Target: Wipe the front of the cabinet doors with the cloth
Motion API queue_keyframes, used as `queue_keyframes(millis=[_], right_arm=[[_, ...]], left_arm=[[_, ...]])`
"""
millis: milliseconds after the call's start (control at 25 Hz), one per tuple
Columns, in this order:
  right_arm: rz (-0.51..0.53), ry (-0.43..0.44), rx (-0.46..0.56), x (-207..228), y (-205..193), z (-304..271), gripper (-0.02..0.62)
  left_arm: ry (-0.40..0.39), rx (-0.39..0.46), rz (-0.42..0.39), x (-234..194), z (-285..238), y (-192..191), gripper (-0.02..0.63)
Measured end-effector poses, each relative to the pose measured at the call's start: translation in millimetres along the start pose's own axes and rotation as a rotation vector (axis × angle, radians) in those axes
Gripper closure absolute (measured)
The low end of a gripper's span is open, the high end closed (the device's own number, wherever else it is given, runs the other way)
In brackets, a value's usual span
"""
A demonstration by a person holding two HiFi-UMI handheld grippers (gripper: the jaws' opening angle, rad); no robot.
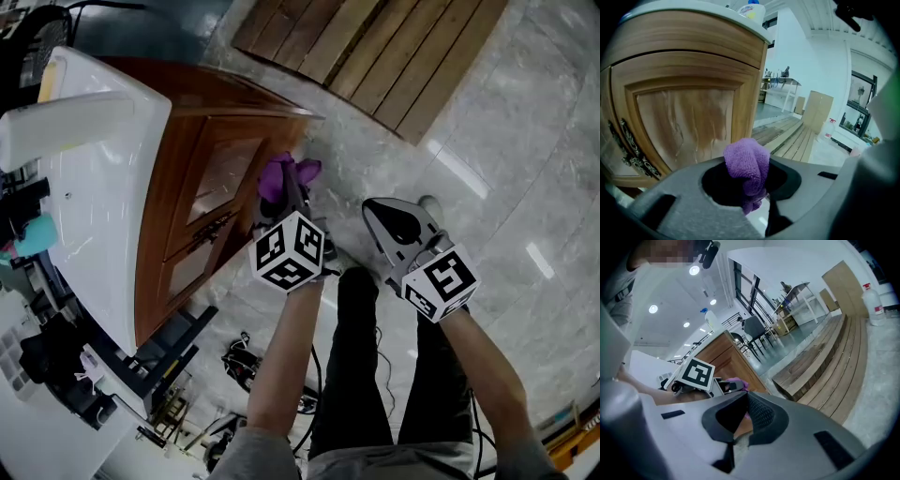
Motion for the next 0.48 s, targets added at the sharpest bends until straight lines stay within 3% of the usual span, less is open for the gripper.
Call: queue_keyframes(millis=[480], right_arm=[[0.011,0.03,-0.017,-31.1,-17.4,-12.9,0.586]], left_arm=[[0.097,-0.024,0.007,-75.0,35.6,-28.1,0.512]])
Point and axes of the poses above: the fingertips, and each gripper's own axes: z backward along the fingers, x to its right, y out of its top, the point moved 3 cm from there along z, backward along the fingers, and after that the axes turned 12 degrees about z, right-handed, at the moved point
